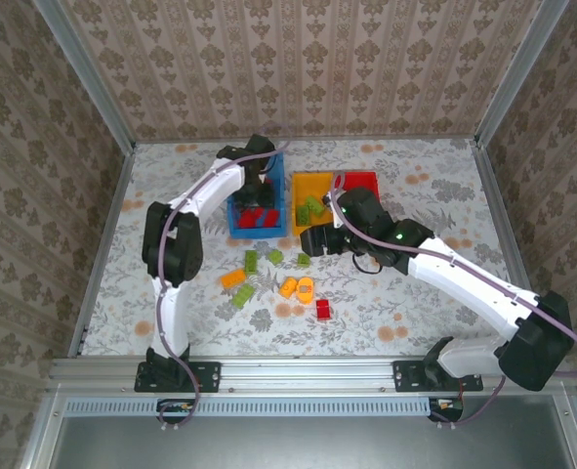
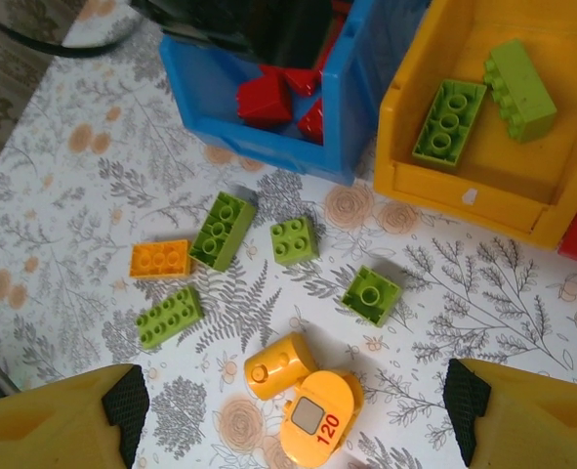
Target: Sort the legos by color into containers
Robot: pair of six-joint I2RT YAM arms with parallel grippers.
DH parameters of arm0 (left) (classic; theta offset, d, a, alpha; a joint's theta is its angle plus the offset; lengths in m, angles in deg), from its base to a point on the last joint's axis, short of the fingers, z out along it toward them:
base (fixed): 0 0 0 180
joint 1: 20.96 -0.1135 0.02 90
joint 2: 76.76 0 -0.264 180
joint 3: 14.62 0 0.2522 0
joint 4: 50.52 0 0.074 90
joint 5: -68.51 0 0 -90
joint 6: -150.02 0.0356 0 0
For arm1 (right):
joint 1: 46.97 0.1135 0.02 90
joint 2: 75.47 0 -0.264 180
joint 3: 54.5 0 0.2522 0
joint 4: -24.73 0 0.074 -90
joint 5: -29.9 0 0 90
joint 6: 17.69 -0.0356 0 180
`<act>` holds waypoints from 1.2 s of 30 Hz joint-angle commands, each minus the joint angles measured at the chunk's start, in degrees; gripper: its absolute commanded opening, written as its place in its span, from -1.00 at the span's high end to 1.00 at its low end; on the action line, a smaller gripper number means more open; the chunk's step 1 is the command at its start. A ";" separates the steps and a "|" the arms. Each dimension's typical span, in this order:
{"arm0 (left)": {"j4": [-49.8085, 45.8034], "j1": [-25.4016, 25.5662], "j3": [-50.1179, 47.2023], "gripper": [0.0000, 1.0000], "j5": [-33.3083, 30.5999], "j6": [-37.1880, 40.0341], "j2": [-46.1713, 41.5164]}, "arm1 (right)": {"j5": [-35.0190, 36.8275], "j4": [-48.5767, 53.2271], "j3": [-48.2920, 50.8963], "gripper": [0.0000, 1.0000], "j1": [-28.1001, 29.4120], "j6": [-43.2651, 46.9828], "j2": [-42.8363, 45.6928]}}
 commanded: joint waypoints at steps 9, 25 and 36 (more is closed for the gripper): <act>11.59 6.59 -28.47 -0.05 2.52 -4.17 -33.38 | 4.34 7.30 -5.21 -0.51 3.07 -7.53 -21.10; 17.70 14.39 -52.12 -0.09 2.20 -9.56 -61.83 | 7.55 9.95 -15.64 -0.26 2.66 -20.23 -38.29; 17.52 14.79 -50.89 -0.08 1.76 -8.84 -64.43 | 14.94 10.54 -16.22 0.56 2.19 -18.17 -31.13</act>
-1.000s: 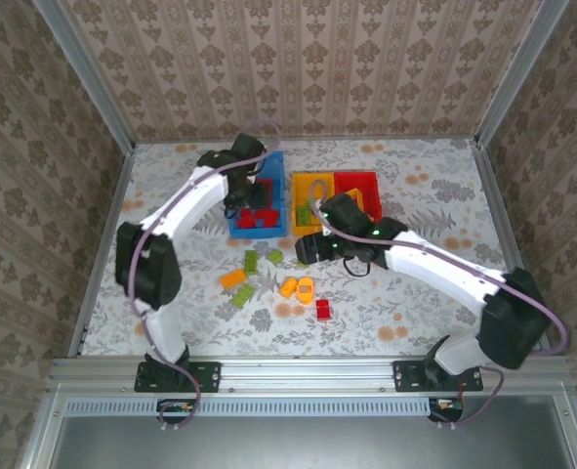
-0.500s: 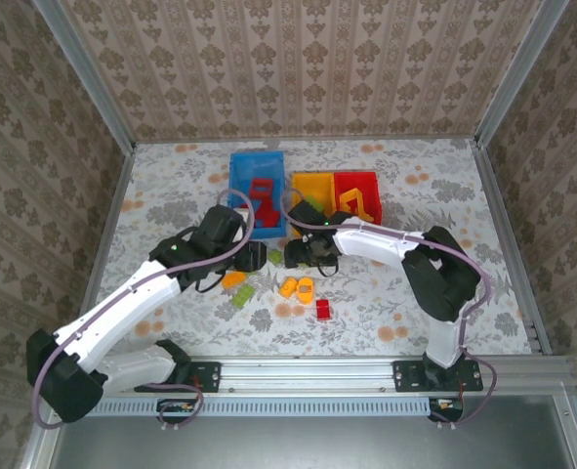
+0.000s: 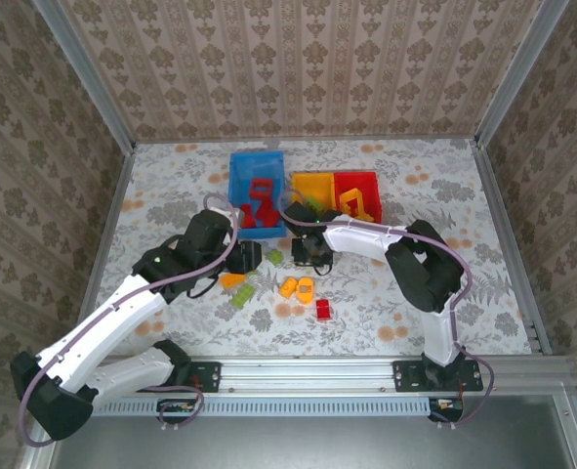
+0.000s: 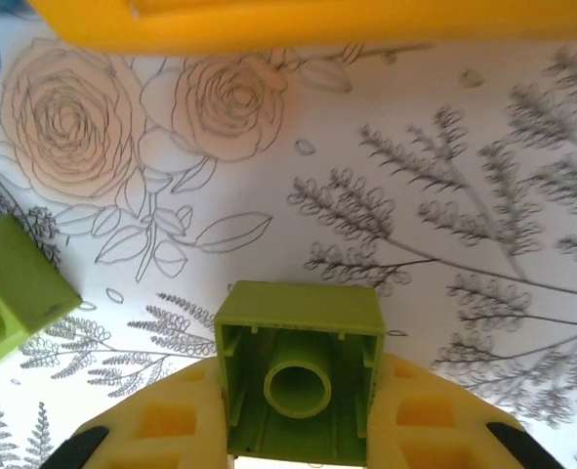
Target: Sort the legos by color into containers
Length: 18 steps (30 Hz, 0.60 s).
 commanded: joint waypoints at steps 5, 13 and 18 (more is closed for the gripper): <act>2.48 0.44 3.14 -0.09 -0.83 0.17 1.94 | 8.09 6.75 -7.16 0.59 -4.54 6.99 7.75; 5.57 0.71 7.36 -0.09 -0.06 1.67 8.72 | 5.36 12.28 -28.35 0.57 -10.16 12.07 -6.74; 5.97 0.83 7.92 -0.09 -0.18 1.58 9.82 | 3.69 16.61 -42.74 0.55 -12.96 12.16 -17.18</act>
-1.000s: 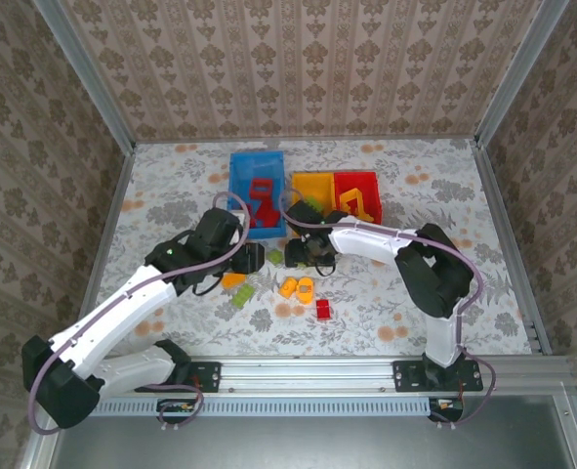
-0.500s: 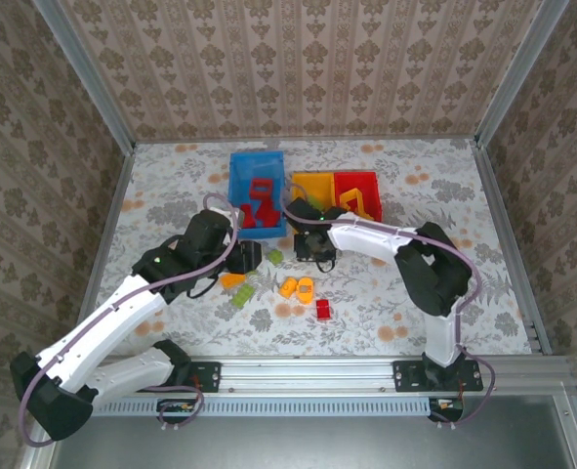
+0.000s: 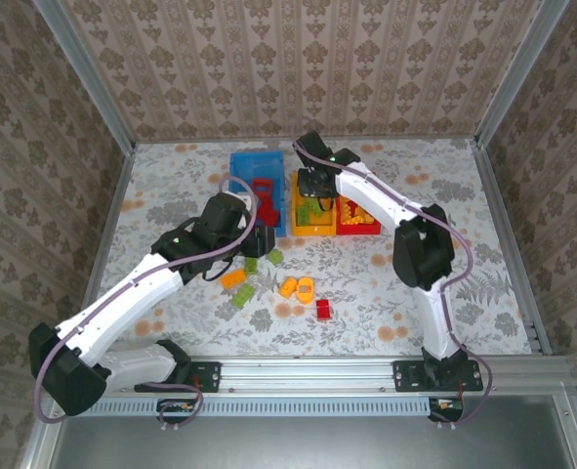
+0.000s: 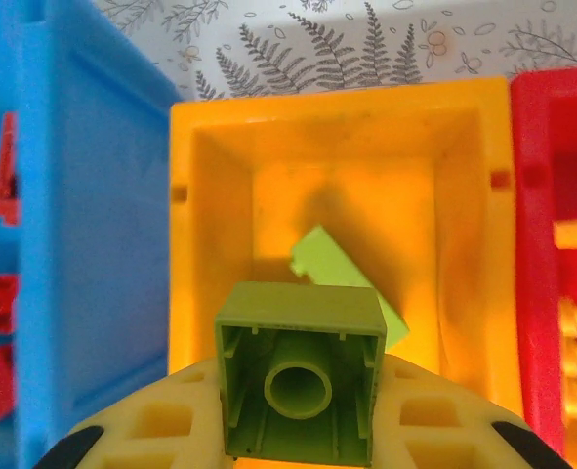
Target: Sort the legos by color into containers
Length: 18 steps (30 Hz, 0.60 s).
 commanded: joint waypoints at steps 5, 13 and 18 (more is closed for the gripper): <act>1.09 0.86 1.69 -0.10 -0.13 0.78 0.36 | -2.24 13.06 -21.63 0.52 -3.15 2.25 -14.77; 0.48 1.33 1.83 -0.10 -0.69 0.94 0.62 | -3.86 22.95 -40.40 0.27 -3.96 1.85 -26.63; -0.64 1.35 1.23 -0.11 -1.08 1.08 0.47 | -3.55 24.02 -41.62 -0.03 -3.35 2.14 -24.69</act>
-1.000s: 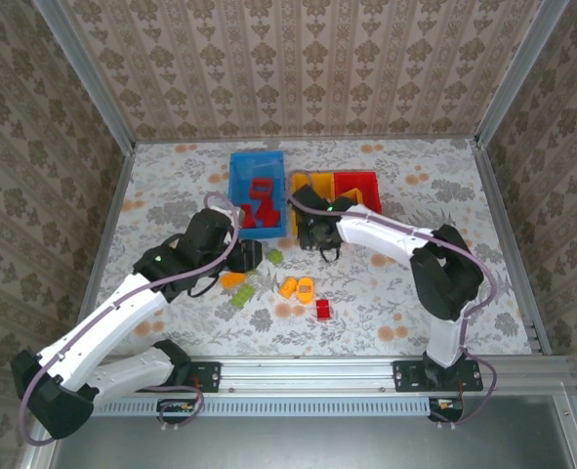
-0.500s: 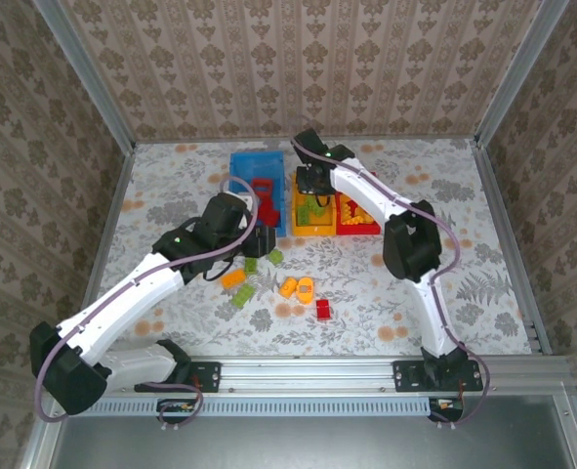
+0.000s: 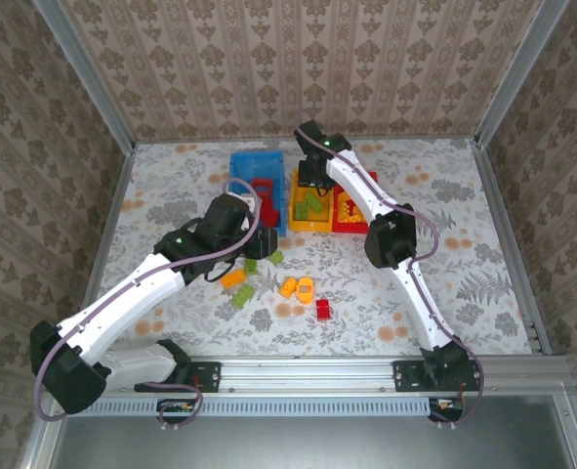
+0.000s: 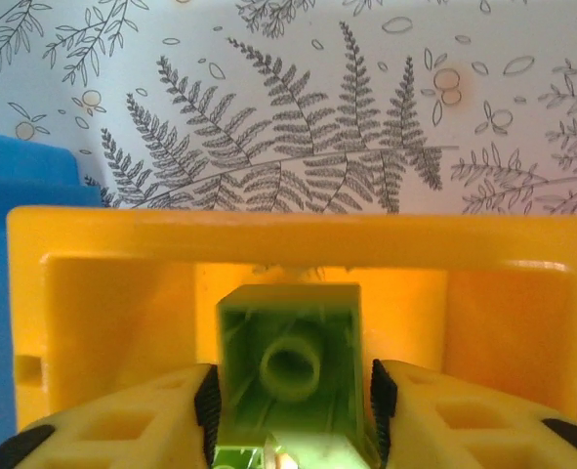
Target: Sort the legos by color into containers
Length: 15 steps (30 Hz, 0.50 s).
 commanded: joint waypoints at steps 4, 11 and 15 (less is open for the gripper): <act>-1.46 0.22 0.22 -0.11 -1.35 0.90 -0.27 | 0.61 5.30 -2.66 -0.10 1.53 0.99 3.99; -4.47 -1.40 -1.06 -0.13 -3.09 -0.14 -1.54 | 3.82 7.20 -2.61 -0.14 4.30 3.46 9.83; -5.57 -3.34 -2.02 -0.16 -1.28 -0.50 -2.00 | 5.52 7.69 0.61 -0.16 6.11 6.99 14.02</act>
